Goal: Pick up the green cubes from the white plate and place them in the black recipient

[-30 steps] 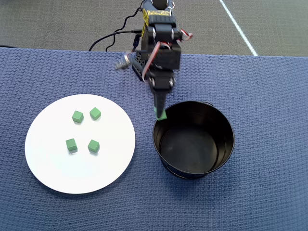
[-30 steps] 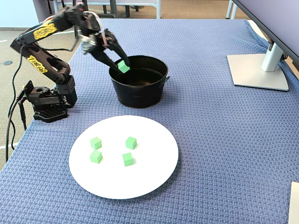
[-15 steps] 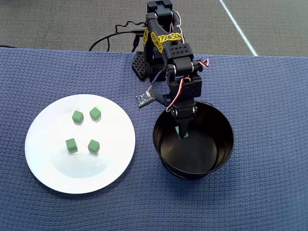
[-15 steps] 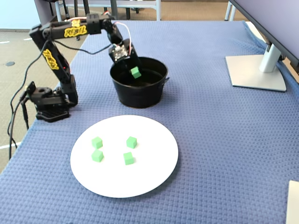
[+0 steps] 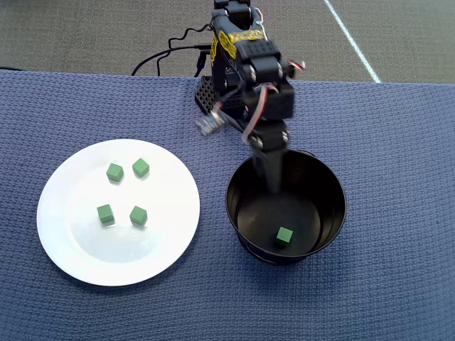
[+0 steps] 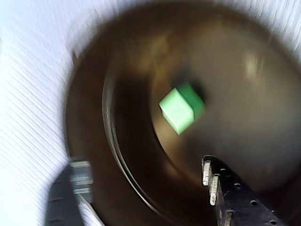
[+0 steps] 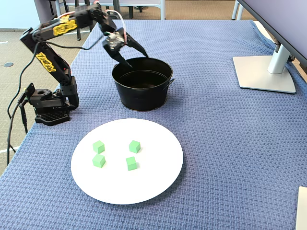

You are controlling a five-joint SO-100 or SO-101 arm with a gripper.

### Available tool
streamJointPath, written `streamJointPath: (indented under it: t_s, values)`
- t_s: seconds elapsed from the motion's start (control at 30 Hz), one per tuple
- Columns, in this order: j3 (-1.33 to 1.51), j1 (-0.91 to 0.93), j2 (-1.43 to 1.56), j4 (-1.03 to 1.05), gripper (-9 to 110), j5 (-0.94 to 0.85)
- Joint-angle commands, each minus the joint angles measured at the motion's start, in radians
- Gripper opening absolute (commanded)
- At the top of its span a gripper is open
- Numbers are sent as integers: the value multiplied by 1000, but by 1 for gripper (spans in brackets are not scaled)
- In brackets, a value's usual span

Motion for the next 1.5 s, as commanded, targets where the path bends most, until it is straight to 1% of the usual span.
streamJointPath:
  t_s: [0.0, 0.1, 0.23, 0.33, 0.53, 0.67, 0.77, 0.83, 0.9, 0.93, 1.3, 1.47]
  values:
    - [-94, 189, 132, 69, 9, -66]
    - [-69, 331, 164, 74, 1, -110]
    - [-43, 488, 109, 66, 0, -163]
    - [-38, 603, 0, 25, 0, -140]
    - [-23, 775, -290, -153, 0, -80]
    - [-138, 804, -476, -140, 0, -101]
    - [-152, 802, -535, -163, 1, -152]
    - [-155, 802, -575, -207, 9, -173]
    - [-179, 815, -626, -239, 18, -147]
    - [-192, 819, -647, -250, 19, -133]
    - [-334, 805, -819, -216, 20, -129]
    - [-345, 799, -854, -230, 18, -156]
